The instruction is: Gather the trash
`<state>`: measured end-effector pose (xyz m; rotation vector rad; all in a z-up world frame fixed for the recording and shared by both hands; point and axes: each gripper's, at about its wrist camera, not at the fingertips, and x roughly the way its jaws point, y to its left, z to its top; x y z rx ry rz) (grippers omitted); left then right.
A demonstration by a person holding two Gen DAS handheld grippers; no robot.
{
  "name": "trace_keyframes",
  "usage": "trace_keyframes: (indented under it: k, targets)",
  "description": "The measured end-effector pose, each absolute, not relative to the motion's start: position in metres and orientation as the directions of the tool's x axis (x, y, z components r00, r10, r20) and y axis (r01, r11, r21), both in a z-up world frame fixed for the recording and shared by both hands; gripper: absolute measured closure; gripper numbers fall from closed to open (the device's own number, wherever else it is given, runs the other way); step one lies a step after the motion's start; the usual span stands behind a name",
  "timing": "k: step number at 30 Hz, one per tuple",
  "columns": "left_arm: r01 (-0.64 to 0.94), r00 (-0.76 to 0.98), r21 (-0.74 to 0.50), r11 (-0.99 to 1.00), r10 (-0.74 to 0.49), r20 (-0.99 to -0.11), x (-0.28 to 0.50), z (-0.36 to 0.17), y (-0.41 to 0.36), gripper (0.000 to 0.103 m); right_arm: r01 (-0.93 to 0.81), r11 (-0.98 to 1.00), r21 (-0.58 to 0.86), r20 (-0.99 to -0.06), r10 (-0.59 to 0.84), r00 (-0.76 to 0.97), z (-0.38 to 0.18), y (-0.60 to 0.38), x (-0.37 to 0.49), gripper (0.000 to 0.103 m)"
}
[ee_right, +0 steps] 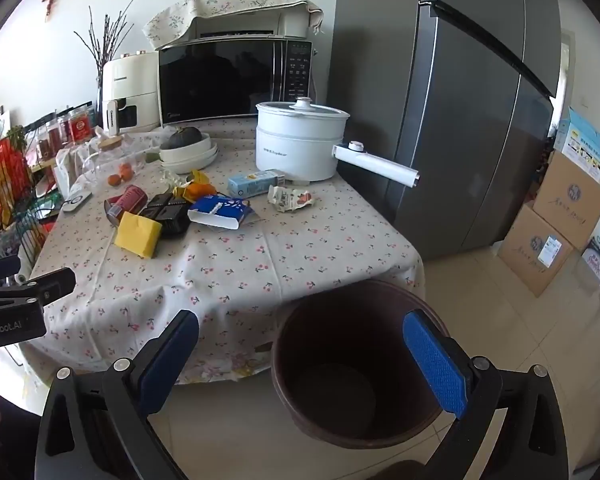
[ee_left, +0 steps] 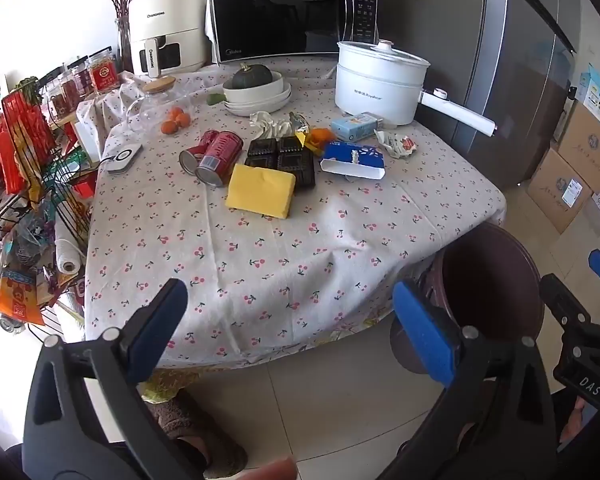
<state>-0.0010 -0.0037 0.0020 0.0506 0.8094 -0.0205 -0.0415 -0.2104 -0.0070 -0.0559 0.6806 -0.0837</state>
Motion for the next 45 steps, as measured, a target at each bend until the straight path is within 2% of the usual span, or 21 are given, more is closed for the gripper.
trace_keyframes:
  k: [7, 45]
  targets:
    - [0.046, 0.691, 0.026, 0.999, -0.013, -0.723, -0.001, 0.001, -0.009, 0.001, 0.066, 0.995, -0.075, -0.651, -0.099, 0.752, -0.007, -0.213, -0.039, 0.0]
    - [0.046, 0.686, 0.032, 0.998, -0.008, -0.727, -0.001, -0.004, 0.002, 0.001, 0.093, 0.994, -0.058, -0.642, -0.108, 0.759, -0.01, -0.212, -0.037, 0.0]
